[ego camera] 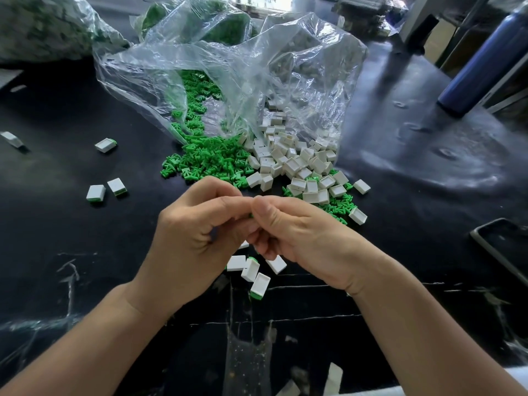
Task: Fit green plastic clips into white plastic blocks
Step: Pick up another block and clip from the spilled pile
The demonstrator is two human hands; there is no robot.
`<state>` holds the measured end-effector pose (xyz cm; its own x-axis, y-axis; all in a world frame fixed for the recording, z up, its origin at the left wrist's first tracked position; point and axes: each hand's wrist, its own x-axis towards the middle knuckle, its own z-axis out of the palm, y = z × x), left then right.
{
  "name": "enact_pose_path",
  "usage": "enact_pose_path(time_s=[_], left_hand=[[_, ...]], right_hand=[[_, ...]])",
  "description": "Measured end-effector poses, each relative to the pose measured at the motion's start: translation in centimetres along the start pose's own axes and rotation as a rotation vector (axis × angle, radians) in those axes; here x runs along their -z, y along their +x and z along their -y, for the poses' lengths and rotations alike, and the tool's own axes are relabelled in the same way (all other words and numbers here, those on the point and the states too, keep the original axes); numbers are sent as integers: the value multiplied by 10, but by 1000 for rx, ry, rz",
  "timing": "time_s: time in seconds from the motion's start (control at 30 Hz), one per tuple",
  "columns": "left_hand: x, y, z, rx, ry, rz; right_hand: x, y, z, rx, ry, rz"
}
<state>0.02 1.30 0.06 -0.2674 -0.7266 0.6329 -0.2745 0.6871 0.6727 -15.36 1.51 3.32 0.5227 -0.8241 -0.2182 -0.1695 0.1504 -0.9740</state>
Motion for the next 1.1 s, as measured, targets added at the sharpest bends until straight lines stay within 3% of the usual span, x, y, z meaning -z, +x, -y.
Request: enact_pose_path(time_s=[0.33,0.6,0.83,1.1], left_hand=[[-1,-1,-1,-36,31,1],[-6,-2,-2,-7,-60,0],[-1,-1,-1,1,-67,22],[-3,-2,-1,2,-31,-32]], right_hand=[[1,0,-2,-22,125,67],[3,-1,-2,-36,-87,28],[6,-4,1,11,-42,99],[-7,2,-4,10,-147,-73]])
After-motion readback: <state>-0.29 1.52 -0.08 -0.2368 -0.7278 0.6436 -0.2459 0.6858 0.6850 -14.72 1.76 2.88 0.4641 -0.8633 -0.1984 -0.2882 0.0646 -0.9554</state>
